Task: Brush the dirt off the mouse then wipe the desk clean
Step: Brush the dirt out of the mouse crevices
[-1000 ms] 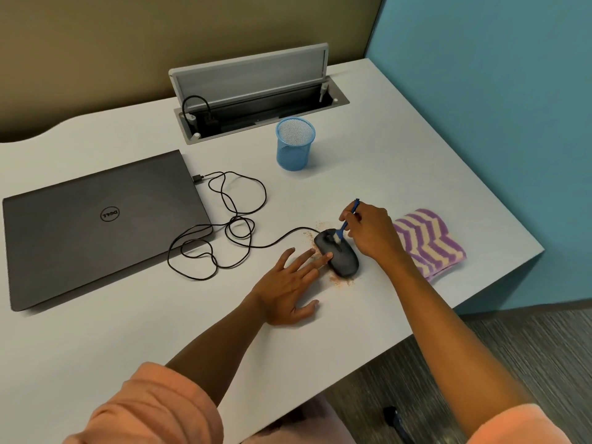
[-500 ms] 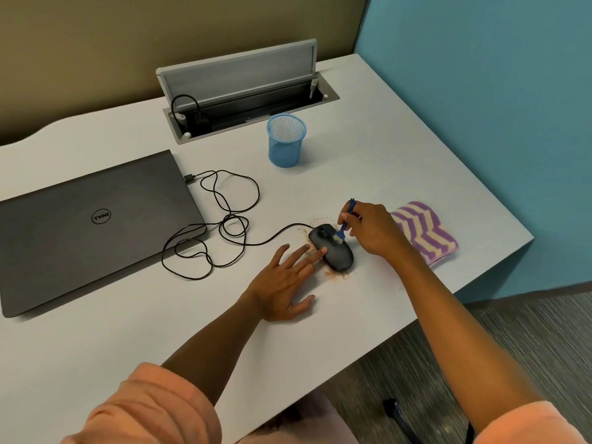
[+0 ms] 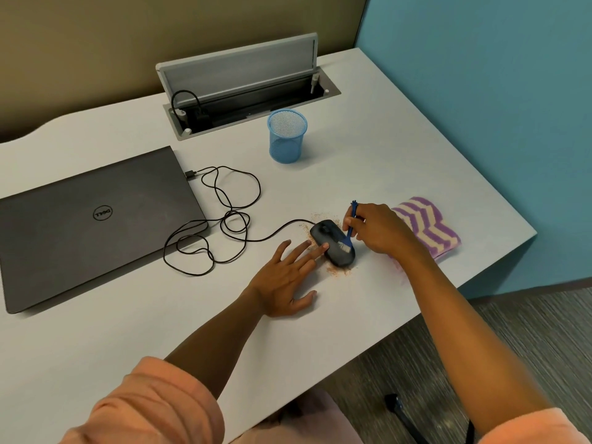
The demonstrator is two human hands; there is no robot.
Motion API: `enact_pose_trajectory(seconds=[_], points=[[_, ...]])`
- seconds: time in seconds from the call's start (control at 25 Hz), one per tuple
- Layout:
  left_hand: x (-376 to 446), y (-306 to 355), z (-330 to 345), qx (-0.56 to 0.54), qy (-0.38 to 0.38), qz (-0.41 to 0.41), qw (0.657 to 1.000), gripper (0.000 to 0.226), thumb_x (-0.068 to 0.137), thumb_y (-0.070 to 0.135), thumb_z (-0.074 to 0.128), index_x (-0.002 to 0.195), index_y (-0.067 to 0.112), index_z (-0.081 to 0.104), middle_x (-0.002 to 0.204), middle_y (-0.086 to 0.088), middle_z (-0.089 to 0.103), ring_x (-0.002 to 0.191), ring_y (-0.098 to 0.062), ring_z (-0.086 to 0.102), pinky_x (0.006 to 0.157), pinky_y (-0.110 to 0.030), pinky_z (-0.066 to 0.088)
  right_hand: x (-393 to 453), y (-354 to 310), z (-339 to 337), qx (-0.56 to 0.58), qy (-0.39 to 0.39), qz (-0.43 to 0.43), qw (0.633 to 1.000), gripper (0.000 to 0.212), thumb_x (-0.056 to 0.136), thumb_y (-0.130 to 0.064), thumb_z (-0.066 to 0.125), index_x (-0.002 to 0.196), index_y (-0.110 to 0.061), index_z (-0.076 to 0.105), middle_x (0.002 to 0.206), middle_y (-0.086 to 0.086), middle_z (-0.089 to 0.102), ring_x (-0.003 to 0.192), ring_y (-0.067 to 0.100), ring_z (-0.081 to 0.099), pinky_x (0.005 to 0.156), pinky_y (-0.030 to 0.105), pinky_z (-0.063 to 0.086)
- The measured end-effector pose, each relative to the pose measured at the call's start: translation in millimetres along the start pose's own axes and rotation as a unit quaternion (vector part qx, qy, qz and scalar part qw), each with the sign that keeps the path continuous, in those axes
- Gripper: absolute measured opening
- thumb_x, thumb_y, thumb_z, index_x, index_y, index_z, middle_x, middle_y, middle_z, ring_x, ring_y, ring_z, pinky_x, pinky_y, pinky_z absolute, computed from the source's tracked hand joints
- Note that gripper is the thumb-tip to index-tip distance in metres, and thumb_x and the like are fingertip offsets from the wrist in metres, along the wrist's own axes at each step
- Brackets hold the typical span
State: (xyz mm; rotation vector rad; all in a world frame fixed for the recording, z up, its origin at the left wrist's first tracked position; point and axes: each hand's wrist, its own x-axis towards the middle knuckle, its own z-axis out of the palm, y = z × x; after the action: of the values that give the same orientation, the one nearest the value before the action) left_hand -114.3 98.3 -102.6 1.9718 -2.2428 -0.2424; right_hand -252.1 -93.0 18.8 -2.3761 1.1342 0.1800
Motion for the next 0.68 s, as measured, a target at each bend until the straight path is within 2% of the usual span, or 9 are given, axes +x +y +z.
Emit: enact_pose_trajectory(seconds=[0.16, 0.36, 0.52, 0.64, 0.68], points=[[0, 0, 1, -0.003, 0.001, 0.003, 1.0, 0.078, 0.098, 0.063, 0.035, 0.16, 0.018, 0.021, 0.172, 0.005, 0.002, 0.155, -0.027, 0.016, 0.124, -0.047, -0.007, -1, -13, 4, 0.063, 0.081, 0.01, 0.995, 0.029, 0.102, -0.033, 0.045, 0.108, -0.015, 0.068, 0.105, 0.007, 0.072, 0.089, 0.025, 0.07, 0.084, 0.041, 0.058], [0, 0, -1, -0.004, 0.003, 0.002, 1.0, 0.078, 0.098, 0.062, 0.035, 0.161, 0.019, 0.019, 0.172, 0.004, 0.004, 0.155, -0.027, 0.015, 0.124, -0.047, -0.007, -6, -11, -3, 0.01, 0.006, -0.003, 1.0, 0.026, 0.102, -0.027, 0.044, 0.093, -0.021, 0.069, 0.099, 0.006, 0.073, 0.085, 0.024, 0.069, 0.082, 0.043, 0.057], [0, 0, -1, -0.008, 0.007, 0.006, 1.0, 0.076, 0.098, 0.063, 0.035, 0.159, 0.019, 0.022, 0.172, 0.004, 0.004, 0.155, -0.027, 0.016, 0.124, -0.046, -0.009, -12, -17, 0, 0.02, 0.061, 0.018, 0.998, 0.029, 0.102, -0.032, 0.046, 0.11, -0.014, 0.067, 0.106, 0.006, 0.07, 0.091, 0.026, 0.068, 0.085, 0.042, 0.057], [-1, 1, -1, -0.009, 0.012, 0.003, 1.0, 0.077, 0.098, 0.061, 0.036, 0.161, 0.019, 0.02, 0.172, 0.005, 0.003, 0.155, -0.027, 0.016, 0.124, -0.044, -0.011, -20, -10, -1, -0.019, -0.01, 0.008, 1.0, 0.026, 0.1, -0.03, 0.048, 0.103, -0.017, 0.07, 0.102, 0.009, 0.071, 0.088, 0.026, 0.066, 0.083, 0.044, 0.057], [-1, 1, -1, -0.009, 0.012, 0.002, 1.0, 0.078, 0.098, 0.061, 0.036, 0.162, 0.019, 0.018, 0.172, 0.005, 0.003, 0.155, -0.026, 0.015, 0.123, -0.044, -0.011, -23, -8, -1, -0.014, -0.011, 0.007, 1.0, 0.026, 0.1, -0.031, 0.048, 0.103, -0.018, 0.07, 0.101, 0.009, 0.071, 0.087, 0.026, 0.067, 0.082, 0.044, 0.057]])
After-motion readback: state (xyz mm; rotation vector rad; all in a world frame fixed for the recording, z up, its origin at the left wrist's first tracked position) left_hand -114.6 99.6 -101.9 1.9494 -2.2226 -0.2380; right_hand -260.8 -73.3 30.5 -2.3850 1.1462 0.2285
